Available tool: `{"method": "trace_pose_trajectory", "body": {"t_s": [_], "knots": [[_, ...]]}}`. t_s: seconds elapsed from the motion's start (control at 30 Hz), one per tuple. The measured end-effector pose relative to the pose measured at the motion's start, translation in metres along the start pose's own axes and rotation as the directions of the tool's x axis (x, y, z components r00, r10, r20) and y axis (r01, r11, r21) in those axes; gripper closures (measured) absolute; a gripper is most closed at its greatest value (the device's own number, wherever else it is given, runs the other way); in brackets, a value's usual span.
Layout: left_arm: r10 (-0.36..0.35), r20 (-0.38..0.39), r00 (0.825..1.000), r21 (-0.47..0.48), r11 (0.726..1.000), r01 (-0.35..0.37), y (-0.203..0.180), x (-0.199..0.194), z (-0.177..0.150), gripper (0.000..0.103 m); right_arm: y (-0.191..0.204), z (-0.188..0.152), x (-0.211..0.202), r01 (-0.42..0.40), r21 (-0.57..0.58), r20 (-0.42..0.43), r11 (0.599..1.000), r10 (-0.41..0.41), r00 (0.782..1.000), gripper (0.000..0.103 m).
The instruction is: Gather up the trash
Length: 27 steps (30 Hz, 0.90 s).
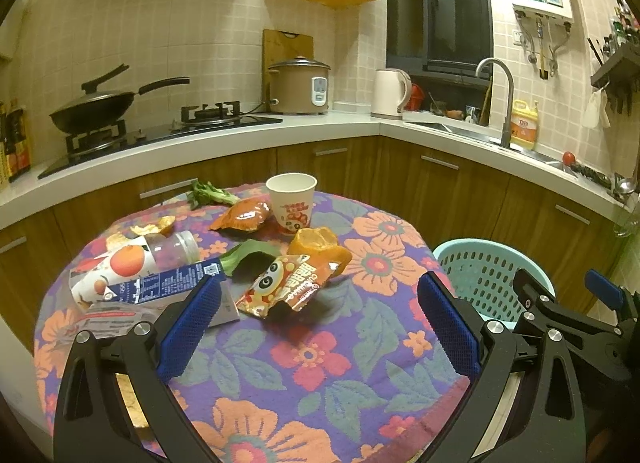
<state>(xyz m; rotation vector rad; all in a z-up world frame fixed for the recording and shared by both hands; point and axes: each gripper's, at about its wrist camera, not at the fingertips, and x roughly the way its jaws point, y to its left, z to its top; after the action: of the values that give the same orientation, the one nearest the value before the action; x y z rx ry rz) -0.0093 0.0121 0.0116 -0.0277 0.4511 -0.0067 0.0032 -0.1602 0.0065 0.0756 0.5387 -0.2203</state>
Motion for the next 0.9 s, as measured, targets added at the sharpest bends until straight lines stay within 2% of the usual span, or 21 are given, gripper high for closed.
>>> {"method": "trace_pose_trajectory", "body": {"t_s": [0.9], "knots": [[0.007, 0.018, 1.000, -0.024, 1.000, -0.006, 0.0113, -0.0066, 0.0027, 0.008, 0.0095, 0.0002, -0.0064, -0.025, -0.021, 0.010, 0.999, 0.025, 1.000, 0.008]]}}
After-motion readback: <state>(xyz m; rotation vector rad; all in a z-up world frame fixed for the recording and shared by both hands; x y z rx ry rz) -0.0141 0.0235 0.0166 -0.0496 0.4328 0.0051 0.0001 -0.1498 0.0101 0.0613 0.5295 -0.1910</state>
